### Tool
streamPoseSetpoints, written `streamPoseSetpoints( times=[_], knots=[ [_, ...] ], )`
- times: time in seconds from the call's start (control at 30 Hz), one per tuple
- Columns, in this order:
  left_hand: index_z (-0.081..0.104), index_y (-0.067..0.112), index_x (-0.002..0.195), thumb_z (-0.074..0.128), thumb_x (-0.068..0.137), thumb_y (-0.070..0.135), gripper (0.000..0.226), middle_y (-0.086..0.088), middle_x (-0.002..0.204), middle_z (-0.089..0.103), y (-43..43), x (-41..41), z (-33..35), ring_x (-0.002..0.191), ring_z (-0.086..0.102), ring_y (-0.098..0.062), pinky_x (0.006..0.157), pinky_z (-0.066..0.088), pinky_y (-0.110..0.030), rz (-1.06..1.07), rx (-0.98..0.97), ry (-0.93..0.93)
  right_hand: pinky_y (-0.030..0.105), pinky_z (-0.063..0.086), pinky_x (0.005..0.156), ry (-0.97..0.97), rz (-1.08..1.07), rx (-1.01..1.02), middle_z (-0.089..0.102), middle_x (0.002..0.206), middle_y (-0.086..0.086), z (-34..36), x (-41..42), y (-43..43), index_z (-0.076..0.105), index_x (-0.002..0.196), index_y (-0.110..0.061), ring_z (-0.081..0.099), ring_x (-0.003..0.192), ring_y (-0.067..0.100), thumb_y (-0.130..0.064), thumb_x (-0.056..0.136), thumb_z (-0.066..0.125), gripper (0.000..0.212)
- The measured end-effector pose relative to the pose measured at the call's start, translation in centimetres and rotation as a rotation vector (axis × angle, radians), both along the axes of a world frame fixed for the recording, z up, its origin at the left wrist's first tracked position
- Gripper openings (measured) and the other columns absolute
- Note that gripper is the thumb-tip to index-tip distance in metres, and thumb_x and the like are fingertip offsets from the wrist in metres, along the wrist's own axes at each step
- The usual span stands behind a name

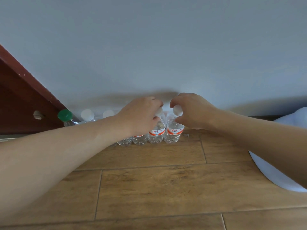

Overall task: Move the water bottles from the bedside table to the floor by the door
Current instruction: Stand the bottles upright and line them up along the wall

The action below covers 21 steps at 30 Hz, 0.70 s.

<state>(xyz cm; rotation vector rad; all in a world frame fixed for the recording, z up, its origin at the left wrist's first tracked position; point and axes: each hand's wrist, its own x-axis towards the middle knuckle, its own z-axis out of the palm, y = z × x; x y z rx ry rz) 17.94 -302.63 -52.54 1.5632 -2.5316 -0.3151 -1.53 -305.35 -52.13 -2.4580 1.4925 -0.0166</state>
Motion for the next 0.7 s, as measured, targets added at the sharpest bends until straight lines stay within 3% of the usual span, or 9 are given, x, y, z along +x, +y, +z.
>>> streamPoseSetpoints(
  times=[0.33,0.7],
  knots=[
    [0.056,0.013,0.129,0.060,0.091,0.024,0.039,-0.004,0.117,0.061,0.17,0.11,-0.07,0.104,0.059,-0.026,0.086,0.049,-0.043,-0.008,0.000,-0.012,0.035,0.049,0.086,0.036,-0.012,0.015,0.056,0.119,-0.003,-0.19,-0.13,0.40,0.058,0.124,-0.025,0.057,0.104,0.023,-0.023,0.078,0.068,0.047],
    [0.057,0.011,0.128,0.060,0.092,0.023,0.038,-0.004,0.115,0.059,0.38,0.02,0.10,0.102,0.058,-0.025,0.086,0.048,-0.041,-0.004,0.013,-0.028,0.028,0.042,0.078,0.001,0.009,-0.035,0.058,0.113,-0.001,-0.51,-0.40,0.51,0.061,0.117,-0.022,0.058,0.100,0.023,-0.021,0.081,0.071,0.038]
  ],
)
